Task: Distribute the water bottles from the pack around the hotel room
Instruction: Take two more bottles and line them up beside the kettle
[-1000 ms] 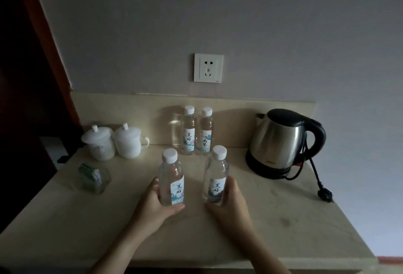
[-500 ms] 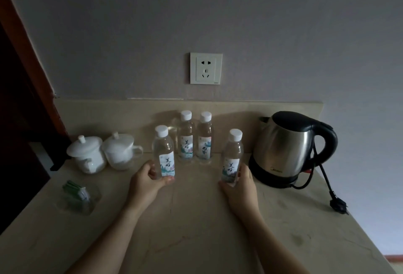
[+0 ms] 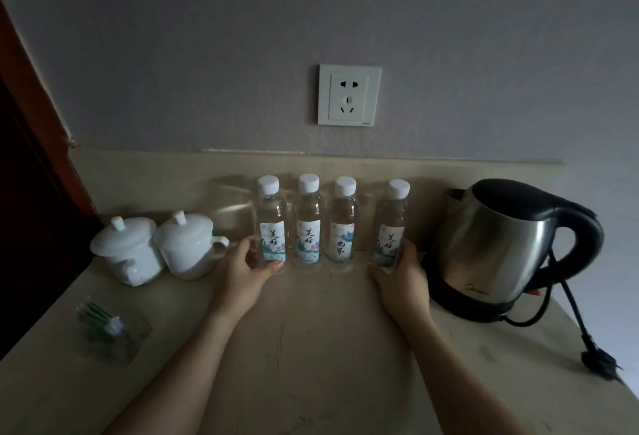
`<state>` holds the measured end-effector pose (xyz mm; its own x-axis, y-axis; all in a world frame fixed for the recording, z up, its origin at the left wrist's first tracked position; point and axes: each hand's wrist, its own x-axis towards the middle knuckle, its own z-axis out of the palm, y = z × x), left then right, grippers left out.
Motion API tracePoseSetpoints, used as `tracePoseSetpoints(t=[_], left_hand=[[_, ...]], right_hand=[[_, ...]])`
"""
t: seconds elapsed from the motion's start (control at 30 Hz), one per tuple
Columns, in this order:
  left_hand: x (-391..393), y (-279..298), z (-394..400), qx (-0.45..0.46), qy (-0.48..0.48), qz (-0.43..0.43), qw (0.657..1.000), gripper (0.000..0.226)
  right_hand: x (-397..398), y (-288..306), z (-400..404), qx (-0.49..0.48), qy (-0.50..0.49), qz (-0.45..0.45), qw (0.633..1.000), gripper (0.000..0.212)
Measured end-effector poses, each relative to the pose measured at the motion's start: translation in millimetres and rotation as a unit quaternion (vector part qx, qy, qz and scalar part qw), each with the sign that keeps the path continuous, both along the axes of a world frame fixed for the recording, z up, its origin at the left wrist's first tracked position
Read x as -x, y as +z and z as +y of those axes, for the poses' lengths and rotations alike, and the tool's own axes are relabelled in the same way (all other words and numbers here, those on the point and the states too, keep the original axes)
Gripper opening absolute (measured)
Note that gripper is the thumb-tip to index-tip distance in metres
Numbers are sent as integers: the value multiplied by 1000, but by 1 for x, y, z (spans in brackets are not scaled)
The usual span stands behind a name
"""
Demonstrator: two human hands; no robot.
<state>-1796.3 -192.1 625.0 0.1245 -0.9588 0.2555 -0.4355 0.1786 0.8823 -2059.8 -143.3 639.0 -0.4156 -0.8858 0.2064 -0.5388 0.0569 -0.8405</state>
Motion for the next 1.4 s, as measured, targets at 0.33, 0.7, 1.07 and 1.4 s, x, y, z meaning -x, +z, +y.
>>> tracePoseSetpoints(t=[0.33,0.7,1.07,1.4], left_hand=[[7,-1,-6,10,8,-27,1000,45],[2,-14,-16,2,-1,-27,1000,48],[21,26,55,-7,-16,127,992,57],[-103,185,150,197,101,68,973,17]], right_hand=[[-2,-6,-13,-31,26,18,999,55],[0,-11,-17,5,39,25,999,53],[-17,15,42,-14,14,-86,996,97],[-112,170,75,192,150,-66,968,20]])
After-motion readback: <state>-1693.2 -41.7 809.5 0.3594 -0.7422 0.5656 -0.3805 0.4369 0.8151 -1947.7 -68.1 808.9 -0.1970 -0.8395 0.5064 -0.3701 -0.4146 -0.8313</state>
